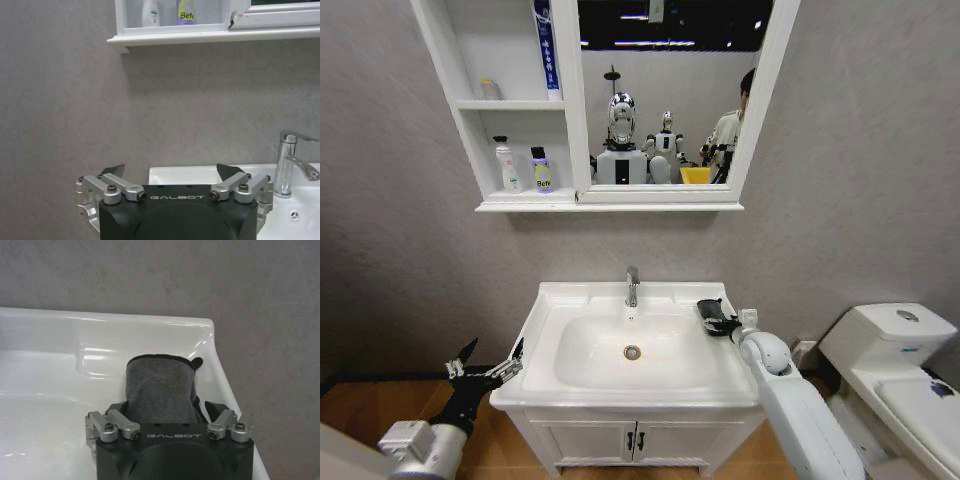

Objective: Move facial cleanser and shampoo from washbasin to cabinet, then wipe washbasin with towel.

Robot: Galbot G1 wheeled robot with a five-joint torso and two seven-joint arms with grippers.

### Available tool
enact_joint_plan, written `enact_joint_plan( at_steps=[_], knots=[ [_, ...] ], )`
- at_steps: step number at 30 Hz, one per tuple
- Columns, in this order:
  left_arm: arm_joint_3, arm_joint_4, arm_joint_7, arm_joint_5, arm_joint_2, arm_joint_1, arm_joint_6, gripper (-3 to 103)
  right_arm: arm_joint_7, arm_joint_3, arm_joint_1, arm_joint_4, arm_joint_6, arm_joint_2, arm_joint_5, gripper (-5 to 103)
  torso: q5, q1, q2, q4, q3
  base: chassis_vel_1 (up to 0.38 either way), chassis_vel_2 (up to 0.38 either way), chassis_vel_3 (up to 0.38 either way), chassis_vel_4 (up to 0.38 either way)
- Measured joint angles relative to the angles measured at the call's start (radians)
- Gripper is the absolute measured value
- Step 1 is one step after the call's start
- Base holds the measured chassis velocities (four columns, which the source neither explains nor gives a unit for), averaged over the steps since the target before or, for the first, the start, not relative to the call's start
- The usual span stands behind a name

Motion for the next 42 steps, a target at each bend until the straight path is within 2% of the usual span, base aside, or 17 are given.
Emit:
enact_joint_plan(
  at_steps=[2, 3, 6, 8, 10, 11, 13, 14, 18, 19, 21, 25, 32, 35, 36, 38, 42],
  knots=[
    [0.000, 0.000, 0.000, 0.000, 0.000, 0.000, 0.000, 100, -0.002, 0.000, 0.001, -0.002, 0.002, -0.001, 0.000, 77, 0.0000, 0.000, 0.000, 0.0000, 0.000, 0.000, 0.000, 0.000, 0.000],
    [0.000, 0.000, 0.000, 0.000, 0.000, 0.000, 0.000, 100, -0.002, 0.000, 0.001, -0.002, 0.002, -0.001, 0.000, 77, 0.0000, 0.000, 0.000, 0.0000, 0.000, 0.000, 0.000, 0.000, 0.000],
    [0.000, 0.000, 0.000, 0.000, 0.000, 0.000, 0.000, 100, -0.002, 0.000, 0.001, -0.002, 0.003, -0.001, 0.000, 60, -0.0001, 0.000, 0.000, 0.0000, 0.000, 0.000, 0.000, 0.000, 0.000],
    [0.000, 0.000, 0.000, 0.000, 0.000, 0.000, 0.000, 100, -0.002, 0.000, 0.000, -0.002, 0.003, 0.000, 0.000, 60, 0.0000, 0.000, 0.000, 0.0000, 0.000, 0.000, 0.000, 0.000, 0.000],
    [0.000, 0.000, 0.000, 0.000, 0.000, 0.000, 0.000, 100, -0.002, 0.001, -0.002, -0.001, 0.004, 0.000, 0.000, 49, 0.0000, 0.000, 0.000, 0.0000, 0.000, 0.000, 0.000, 0.000, 0.000],
    [0.000, 0.000, 0.000, 0.000, 0.000, 0.000, 0.000, 100, -0.002, 0.001, -0.002, -0.001, 0.004, 0.000, 0.000, 49, 0.0000, 0.000, 0.000, 0.0000, 0.000, 0.000, 0.000, 0.000, 0.000],
    [0.000, 0.000, 0.000, 0.000, 0.000, 0.000, 0.000, 100, -0.006, 0.004, -0.005, -0.001, 0.005, 0.000, 0.000, 38, 0.0000, 0.000, 0.000, 0.0000, 0.000, 0.000, 0.000, 0.000, 0.000],
    [0.000, 0.000, 0.000, 0.000, 0.000, 0.000, 0.000, 100, -0.006, 0.004, -0.005, -0.001, 0.005, 0.000, 0.000, 38, 0.0000, 0.000, 0.000, 0.0000, 0.000, 0.000, 0.000, 0.000, 0.000],
    [0.000, 0.000, 0.000, 0.000, 0.000, 0.000, 0.000, 100, -0.016, 0.012, -0.013, -0.003, 0.014, -0.002, -0.003, 17, 0.0000, 0.000, 0.000, 0.0000, 0.000, 0.000, 0.000, 0.000, 0.000],
    [0.000, 0.000, 0.000, 0.000, 0.000, 0.000, 0.000, 100, -0.016, 0.012, -0.013, -0.003, 0.014, -0.002, -0.003, 17, 0.0000, 0.000, 0.000, 0.0000, 0.000, 0.000, 0.000, 0.000, 0.000],
    [0.000, 0.000, 0.000, 0.000, 0.000, 0.000, 0.000, 100, -0.020, 0.016, -0.016, -0.003, 0.017, -0.004, -0.004, 7, 0.0000, 0.000, 0.000, 0.0000, 0.000, 0.000, 0.000, 0.000, 0.000],
    [0.000, 0.000, 0.000, 0.000, 0.000, 0.000, 0.000, 100, -0.021, 0.019, -0.020, 0.005, 0.023, -0.007, -0.002, 2, 0.0001, 0.000, 0.000, 0.0000, 0.000, 0.000, 0.000, 0.000, 0.000],
    [0.000, 0.000, 0.000, 0.000, 0.000, 0.000, 0.000, 100, 0.018, 0.002, -0.054, 0.116, 0.047, -0.017, -0.024, 2, 0.0000, 0.000, 0.000, -0.0001, 0.000, 0.000, 0.000, 0.000, 0.000],
    [0.000, 0.000, 0.000, 0.000, 0.000, 0.000, 0.000, 100, 0.101, -0.043, -0.096, 0.225, 0.021, -0.013, 0.020, 2, -0.0001, 0.000, 0.000, -0.0002, 0.000, 0.000, 0.000, 0.000, 0.000],
    [0.000, 0.000, 0.000, 0.000, 0.000, 0.000, 0.000, 100, 0.101, -0.043, -0.096, 0.225, 0.021, -0.013, 0.020, 2, -0.0001, 0.000, 0.000, -0.0002, 0.000, 0.000, 0.000, 0.000, 0.000],
    [0.000, 0.000, 0.000, 0.000, 0.000, 0.000, 0.000, 100, 0.163, -0.082, -0.120, 0.279, 0.000, 0.008, 0.064, 2, -0.0001, 0.000, 0.000, -0.0001, 0.000, 0.000, 0.000, 0.000, 0.000],
    [0.000, 0.000, 0.000, 0.000, 0.000, 0.000, 0.000, 100, 0.239, -0.137, -0.144, 0.305, -0.004, 0.038, 0.084, 2, -0.0003, 0.000, 0.000, -0.0001, 0.000, 0.000, 0.000, 0.000, 0.000]
  ],
)
